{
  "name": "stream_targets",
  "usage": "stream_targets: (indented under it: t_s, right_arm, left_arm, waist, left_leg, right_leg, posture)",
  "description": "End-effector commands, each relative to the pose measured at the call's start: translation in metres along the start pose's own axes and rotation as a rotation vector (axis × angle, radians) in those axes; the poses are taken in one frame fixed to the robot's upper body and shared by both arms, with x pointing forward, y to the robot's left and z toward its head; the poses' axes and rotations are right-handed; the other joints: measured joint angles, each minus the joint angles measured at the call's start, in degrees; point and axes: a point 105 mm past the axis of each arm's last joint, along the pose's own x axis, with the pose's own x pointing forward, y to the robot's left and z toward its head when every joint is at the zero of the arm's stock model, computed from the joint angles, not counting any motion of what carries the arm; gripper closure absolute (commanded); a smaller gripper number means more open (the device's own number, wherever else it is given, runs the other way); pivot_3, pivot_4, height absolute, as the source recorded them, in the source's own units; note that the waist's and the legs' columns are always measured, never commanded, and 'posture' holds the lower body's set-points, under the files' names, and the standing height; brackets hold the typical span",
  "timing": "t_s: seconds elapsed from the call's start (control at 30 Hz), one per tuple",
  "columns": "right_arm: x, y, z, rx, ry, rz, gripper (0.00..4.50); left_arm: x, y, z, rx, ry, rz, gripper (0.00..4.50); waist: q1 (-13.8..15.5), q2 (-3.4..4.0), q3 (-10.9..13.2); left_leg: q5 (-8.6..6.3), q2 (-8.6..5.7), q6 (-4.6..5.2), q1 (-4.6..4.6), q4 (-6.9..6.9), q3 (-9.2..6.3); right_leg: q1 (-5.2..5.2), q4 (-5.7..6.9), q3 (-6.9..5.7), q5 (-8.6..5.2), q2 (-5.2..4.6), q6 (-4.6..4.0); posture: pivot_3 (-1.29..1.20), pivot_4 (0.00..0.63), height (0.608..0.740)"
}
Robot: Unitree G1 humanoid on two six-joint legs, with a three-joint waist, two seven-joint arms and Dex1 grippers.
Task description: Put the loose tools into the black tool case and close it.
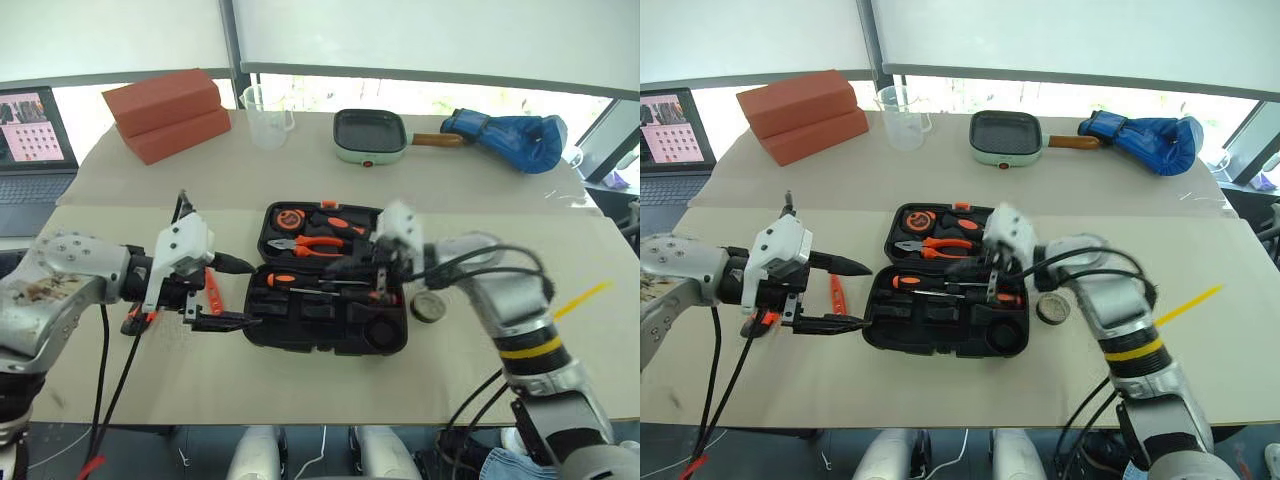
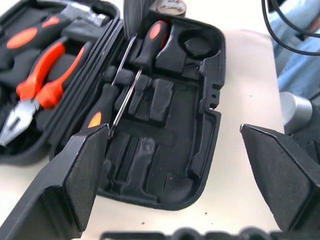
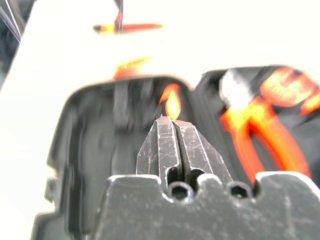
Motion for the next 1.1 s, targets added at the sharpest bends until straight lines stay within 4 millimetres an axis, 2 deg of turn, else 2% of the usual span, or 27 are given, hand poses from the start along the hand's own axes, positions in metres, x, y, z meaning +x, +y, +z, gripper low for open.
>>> stream_targets:
  t_s: [0.03, 0.1, 0.13, 0.33, 0.43, 0.5, 0.57, 0.73, 0.87, 1.1]
  right_arm:
    - [-0.031, 0.023, 0.029, 0.003, -0.077, 0.094, 2.98]
    - [-0.039, 0.028, 0.033, 0.003, -0.078, 0.116, 2.51]
    - [-0.043, 0.030, 0.034, 0.004, -0.076, 0.123, 2.01]
    - [-0.058, 0.042, 0.033, -0.004, -0.045, 0.182, 0.02]
    - [-0.058, 0.045, 0.033, 0.001, -0.052, 0.188, 0.02]
    - [-0.056, 0.046, 0.032, -0.005, -0.053, 0.193, 0.02]
    - [-0.055, 0.046, 0.033, -0.010, -0.058, 0.189, 0.02]
    - [-0.053, 0.049, 0.035, -0.018, -0.076, 0.176, 0.02]
    - [-0.051, 0.052, 0.033, -0.021, -0.092, 0.142, 0.02]
    - [-0.045, 0.061, 0.025, -0.018, -0.115, 0.095, 0.02]
  left_arm:
    - [-0.024, 0.009, -0.008, -0.063, -0.008, 0.234, 0.00]
    - [-0.035, 0.006, -0.019, -0.123, -0.001, 0.309, 0.00]
    - [-0.042, 0.003, -0.025, -0.153, 0.006, 0.344, 0.00]
    - [-0.103, -0.031, -0.093, -0.402, 0.130, 0.647, 0.00]
    - [-0.113, -0.040, -0.107, -0.439, 0.170, 0.697, 0.00]
    - [-0.109, -0.038, -0.103, -0.441, 0.155, 0.695, 0.00]
    - [-0.100, -0.032, -0.092, -0.442, 0.107, 0.672, 0.00]
    - [-0.079, -0.001, -0.067, -0.512, 0.059, 0.652, 0.00]
    - [-0.063, 0.021, -0.053, -0.624, 0.133, 0.648, 0.00]
    - [-0.047, 0.054, -0.049, -0.729, 0.213, 0.670, 0.00]
  waist:
    - [0.01, 0.00, 0.00]
    - [-0.07, 0.00, 0.00]
    - [-0.31, 0.00, 0.00]
    - [-0.70, -0.01, 0.01]
    - [-0.08, -0.03, 0.01]
    - [0.84, -0.03, 0.01]
    - [1.34, -0.06, -0.01]
    - [1.24, -0.13, -0.06]
    - [0.93, -0.15, -0.05]
    - [-0.21, -0.21, -0.04]
  left_leg:
    - [-0.01, 0.00, 0.01, -0.01, -0.02, -0.08]
    - [-0.01, 0.00, 0.02, 0.05, -0.04, -0.14]
    - [-0.01, 0.02, 0.02, 0.04, -0.05, -0.13]
    - [-0.05, 0.11, -0.01, 0.15, -0.18, -0.13]
    - [-0.05, 0.10, -0.02, 0.19, -0.15, -0.14]
    - [-0.04, 0.06, -0.03, 0.20, -0.09, -0.17]
    - [-0.03, 0.07, -0.05, 0.21, -0.05, -0.19]
    - [-0.03, 0.08, -0.05, 0.19, -0.04, -0.23]
    - [-0.02, 0.00, -0.05, 0.17, -0.06, -0.29]
    - [-0.03, -0.01, -0.05, 0.10, -0.12, -0.33]
  right_leg:
    - [0.01, -0.04, -0.02, 0.00, 0.00, 0.00]
    - [0.05, -0.03, -0.04, 0.00, -0.02, 0.00]
    - [0.03, -0.04, -0.04, 0.00, -0.02, 0.00]
    - [0.00, -0.08, 0.00, -0.02, -0.05, -0.09]
    - [0.06, -0.10, -0.03, -0.03, -0.08, -0.11]
    - [0.12, -0.09, -0.09, -0.03, -0.16, -0.10]
    - [0.13, -0.11, -0.12, -0.03, -0.17, -0.10]
    - [0.14, -0.07, -0.12, 0.01, -0.16, -0.07]
    - [0.14, -0.03, -0.12, 0.05, -0.04, -0.08]
    - [0.04, -0.01, -0.05, 0.06, -0.05, -0.05]
  posture:
    - [0.00, 0.150, 0.740]
    - [0.00, 0.150, 0.740]
    - [0.00, 0.150, 0.740]
    - [0.00, 0.150, 0.740]
    - [0.00, 0.150, 0.740]
    - [0.00, 0.150, 0.740]
    - [0.00, 0.150, 0.740]
    - [0.00, 0.150, 0.740]
    - [0.00, 0.150, 0.740]
    - [0.00, 0.150, 0.740]
